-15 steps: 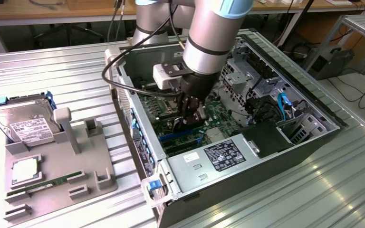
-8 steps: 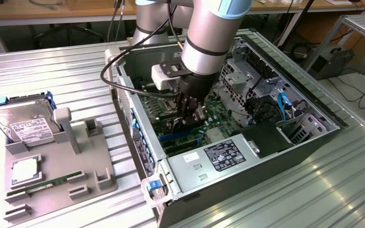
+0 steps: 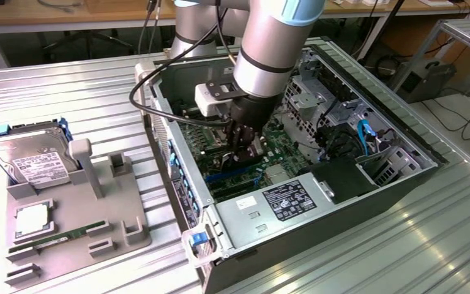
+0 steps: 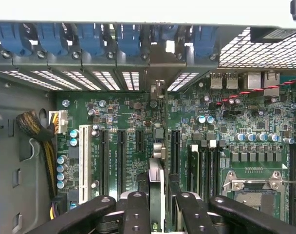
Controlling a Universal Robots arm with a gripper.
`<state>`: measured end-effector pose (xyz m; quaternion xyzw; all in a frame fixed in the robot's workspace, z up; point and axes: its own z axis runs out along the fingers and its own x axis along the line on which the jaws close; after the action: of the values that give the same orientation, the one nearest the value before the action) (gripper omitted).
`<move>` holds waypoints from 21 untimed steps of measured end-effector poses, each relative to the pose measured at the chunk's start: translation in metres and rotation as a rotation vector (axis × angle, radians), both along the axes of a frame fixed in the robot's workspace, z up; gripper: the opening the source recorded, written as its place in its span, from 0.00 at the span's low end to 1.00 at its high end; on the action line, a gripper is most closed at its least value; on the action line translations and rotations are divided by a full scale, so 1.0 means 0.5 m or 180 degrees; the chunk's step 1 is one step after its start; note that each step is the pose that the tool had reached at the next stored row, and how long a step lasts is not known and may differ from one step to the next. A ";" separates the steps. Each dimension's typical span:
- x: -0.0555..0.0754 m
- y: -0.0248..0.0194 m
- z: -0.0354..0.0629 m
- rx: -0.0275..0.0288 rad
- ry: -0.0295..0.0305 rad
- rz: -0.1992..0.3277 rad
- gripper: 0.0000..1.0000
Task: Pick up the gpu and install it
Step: 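Insert the gpu into the slot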
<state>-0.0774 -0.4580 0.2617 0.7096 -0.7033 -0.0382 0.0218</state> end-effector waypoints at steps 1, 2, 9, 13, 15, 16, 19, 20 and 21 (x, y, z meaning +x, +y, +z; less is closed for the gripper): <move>0.000 0.0000 -0.001 -0.0001 0.0001 0.0000 0.26; 0.000 -0.0001 -0.002 -0.0002 0.0003 0.0000 0.26; 0.004 0.0001 -0.001 0.0001 0.0005 0.0000 0.26; 0.012 0.0001 0.004 -0.0002 0.0006 0.0000 0.26; 0.012 -0.0001 0.004 -0.0004 0.0006 0.0000 0.26; 0.012 0.0000 0.004 -0.0008 0.0006 -0.0002 0.26; 0.012 0.0000 0.003 -0.0021 0.0008 -0.0011 0.26; 0.012 -0.0001 0.003 -0.0024 0.0009 -0.0016 0.26; 0.012 -0.0001 0.002 -0.0025 0.0012 -0.0021 0.26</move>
<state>-0.0714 -0.4580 0.2629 0.7071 -0.7057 -0.0369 0.0258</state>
